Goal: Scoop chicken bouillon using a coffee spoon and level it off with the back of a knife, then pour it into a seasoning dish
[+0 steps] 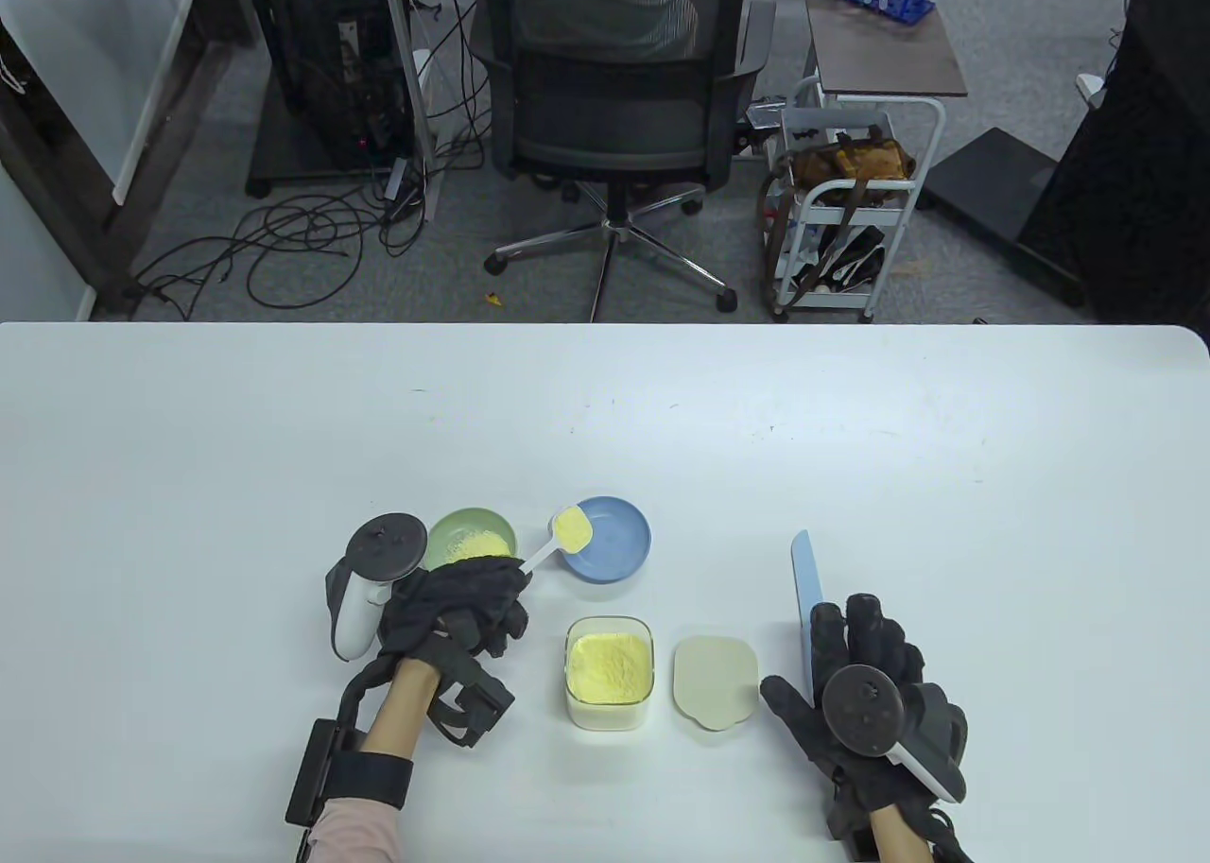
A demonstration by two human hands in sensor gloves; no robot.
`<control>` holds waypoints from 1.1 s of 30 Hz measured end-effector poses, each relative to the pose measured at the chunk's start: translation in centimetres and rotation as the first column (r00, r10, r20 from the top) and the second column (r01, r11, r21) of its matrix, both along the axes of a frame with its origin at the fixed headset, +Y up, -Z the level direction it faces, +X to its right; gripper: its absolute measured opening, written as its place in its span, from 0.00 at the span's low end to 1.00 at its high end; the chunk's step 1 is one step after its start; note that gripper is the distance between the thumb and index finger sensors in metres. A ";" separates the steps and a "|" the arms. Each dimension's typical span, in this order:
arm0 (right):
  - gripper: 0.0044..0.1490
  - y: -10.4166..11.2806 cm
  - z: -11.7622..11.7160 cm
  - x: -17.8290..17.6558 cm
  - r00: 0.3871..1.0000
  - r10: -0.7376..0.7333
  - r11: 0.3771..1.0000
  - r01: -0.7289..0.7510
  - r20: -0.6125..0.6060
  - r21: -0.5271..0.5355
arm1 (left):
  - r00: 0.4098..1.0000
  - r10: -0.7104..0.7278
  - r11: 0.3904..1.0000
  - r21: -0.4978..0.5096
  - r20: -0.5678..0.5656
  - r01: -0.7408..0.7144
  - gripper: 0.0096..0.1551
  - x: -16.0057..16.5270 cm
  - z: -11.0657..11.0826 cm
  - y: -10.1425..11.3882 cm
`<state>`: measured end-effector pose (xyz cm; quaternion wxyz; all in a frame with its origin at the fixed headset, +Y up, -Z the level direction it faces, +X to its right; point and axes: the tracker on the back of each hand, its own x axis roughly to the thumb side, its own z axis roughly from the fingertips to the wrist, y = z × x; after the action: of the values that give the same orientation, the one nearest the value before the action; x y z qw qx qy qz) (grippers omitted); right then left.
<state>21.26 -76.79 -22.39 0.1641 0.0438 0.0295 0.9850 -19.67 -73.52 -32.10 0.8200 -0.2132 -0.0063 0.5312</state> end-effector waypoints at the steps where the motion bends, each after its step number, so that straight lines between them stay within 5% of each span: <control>1: 0.56 0.0 0.0 0.0 1.000 -0.002 1.000 0.002 0.000 -0.005 | 1.000 0.005 1.000 -0.009 -0.008 -0.005 0.28 0.1 -0.2 -0.2; 14: 0.55 0.1 0.1 0.1 1.000 -0.011 0.999 0.011 -0.003 -0.041 | 0.996 -0.021 1.000 0.003 -0.086 0.021 0.27 1.0 -1.2 -1.9; 33: 0.55 0.1 0.2 0.2 1.000 -0.011 0.999 0.011 0.001 -0.052 | 0.952 -0.251 0.929 0.234 -0.172 0.287 0.23 0.4 0.0 0.8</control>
<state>21.47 -76.71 -22.24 0.1706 0.0391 0.0551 0.9830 -19.24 -72.71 -32.05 0.9042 -0.0669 0.0118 0.4217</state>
